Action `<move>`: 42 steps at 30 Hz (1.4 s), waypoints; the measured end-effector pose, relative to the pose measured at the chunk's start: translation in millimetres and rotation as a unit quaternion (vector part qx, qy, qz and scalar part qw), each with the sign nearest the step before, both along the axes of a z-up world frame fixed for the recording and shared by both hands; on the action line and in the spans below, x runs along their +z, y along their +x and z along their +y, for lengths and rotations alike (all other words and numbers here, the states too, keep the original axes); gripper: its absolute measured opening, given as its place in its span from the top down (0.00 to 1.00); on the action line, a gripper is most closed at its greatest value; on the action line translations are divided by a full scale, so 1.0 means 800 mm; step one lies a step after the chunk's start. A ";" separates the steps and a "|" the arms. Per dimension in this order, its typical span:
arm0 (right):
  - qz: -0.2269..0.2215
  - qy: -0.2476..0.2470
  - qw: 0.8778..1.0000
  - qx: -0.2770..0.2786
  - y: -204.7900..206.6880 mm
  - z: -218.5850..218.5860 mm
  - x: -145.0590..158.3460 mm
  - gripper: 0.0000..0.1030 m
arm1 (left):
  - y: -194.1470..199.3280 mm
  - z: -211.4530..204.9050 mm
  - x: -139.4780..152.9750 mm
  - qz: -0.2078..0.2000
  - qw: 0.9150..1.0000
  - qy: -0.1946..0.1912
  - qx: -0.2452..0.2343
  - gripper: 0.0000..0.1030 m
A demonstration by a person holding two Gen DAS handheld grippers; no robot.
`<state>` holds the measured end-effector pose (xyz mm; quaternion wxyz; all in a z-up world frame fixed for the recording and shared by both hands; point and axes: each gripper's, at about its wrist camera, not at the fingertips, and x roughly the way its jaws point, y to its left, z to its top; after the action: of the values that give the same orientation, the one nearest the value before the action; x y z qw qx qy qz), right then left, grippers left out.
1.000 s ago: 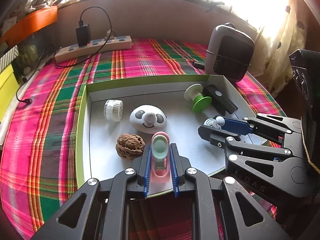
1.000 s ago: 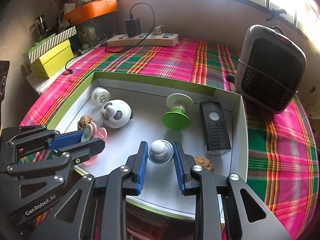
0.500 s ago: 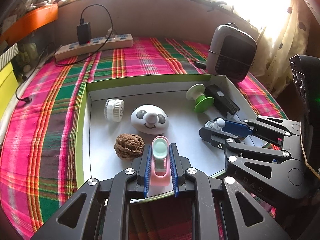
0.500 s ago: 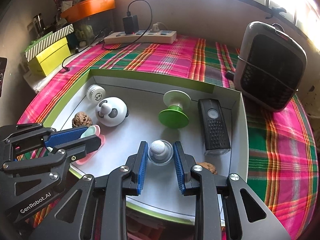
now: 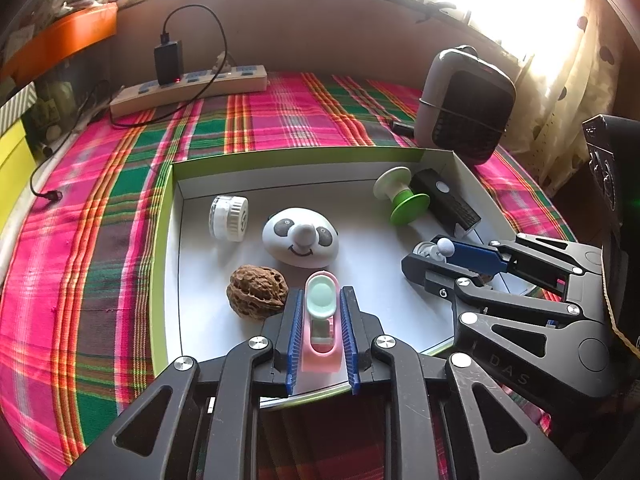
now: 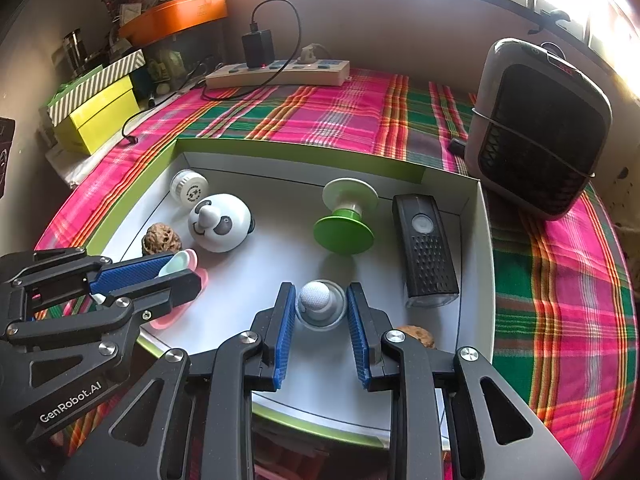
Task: Organize objects
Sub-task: 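Open the right tool releasing the white knob while the left tool releases the pink clip into the box, then withdraw both open tools from the box toward the pink hook and white cable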
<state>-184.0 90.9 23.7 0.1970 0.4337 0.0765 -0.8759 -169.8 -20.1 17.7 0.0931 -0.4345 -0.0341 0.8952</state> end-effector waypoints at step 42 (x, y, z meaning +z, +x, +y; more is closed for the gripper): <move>0.002 -0.037 0.999 -0.029 0.010 0.022 0.016 0.54 | 0.016 -0.004 0.018 0.013 1.000 0.013 0.012 0.69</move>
<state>-175.8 108.8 36.2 0.1873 0.4262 0.0314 -0.8845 -157.1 -23.7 31.8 0.0890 -0.4207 -0.0498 0.9015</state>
